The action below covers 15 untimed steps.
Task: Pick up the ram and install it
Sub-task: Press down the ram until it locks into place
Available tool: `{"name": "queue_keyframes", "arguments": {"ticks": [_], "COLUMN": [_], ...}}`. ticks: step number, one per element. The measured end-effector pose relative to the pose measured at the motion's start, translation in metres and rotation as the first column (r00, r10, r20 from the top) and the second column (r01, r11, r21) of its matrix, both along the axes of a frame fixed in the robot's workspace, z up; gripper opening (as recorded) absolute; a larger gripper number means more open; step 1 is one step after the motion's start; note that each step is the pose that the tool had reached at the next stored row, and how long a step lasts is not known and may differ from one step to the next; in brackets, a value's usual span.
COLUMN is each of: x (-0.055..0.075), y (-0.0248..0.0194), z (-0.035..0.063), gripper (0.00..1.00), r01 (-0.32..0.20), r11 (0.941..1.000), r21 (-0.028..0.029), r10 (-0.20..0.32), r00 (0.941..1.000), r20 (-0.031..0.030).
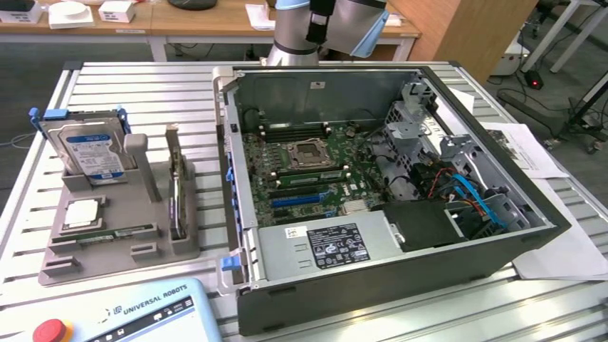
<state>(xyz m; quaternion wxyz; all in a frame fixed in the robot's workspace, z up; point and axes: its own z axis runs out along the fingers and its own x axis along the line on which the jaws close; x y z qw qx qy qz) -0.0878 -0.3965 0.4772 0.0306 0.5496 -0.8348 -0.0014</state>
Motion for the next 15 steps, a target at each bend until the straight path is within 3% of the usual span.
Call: {"name": "queue_keyframes", "arguments": {"ticks": [7, 11, 15], "x": [0.0, 0.0, 0.0], "y": [0.0, 0.0, 0.0], "z": [0.0, 0.0, 0.0], "gripper": [0.11, 0.11, 0.11], "r01": [0.114, 0.178, 0.239], "r11": [0.9935, 0.9841, 0.971], "r21": [0.0, 0.0, 0.0], "r10": [-0.114, -0.178, -0.239], "r00": [0.9935, 0.9841, 0.971], "r20": [0.0, 0.0, 0.0]}}
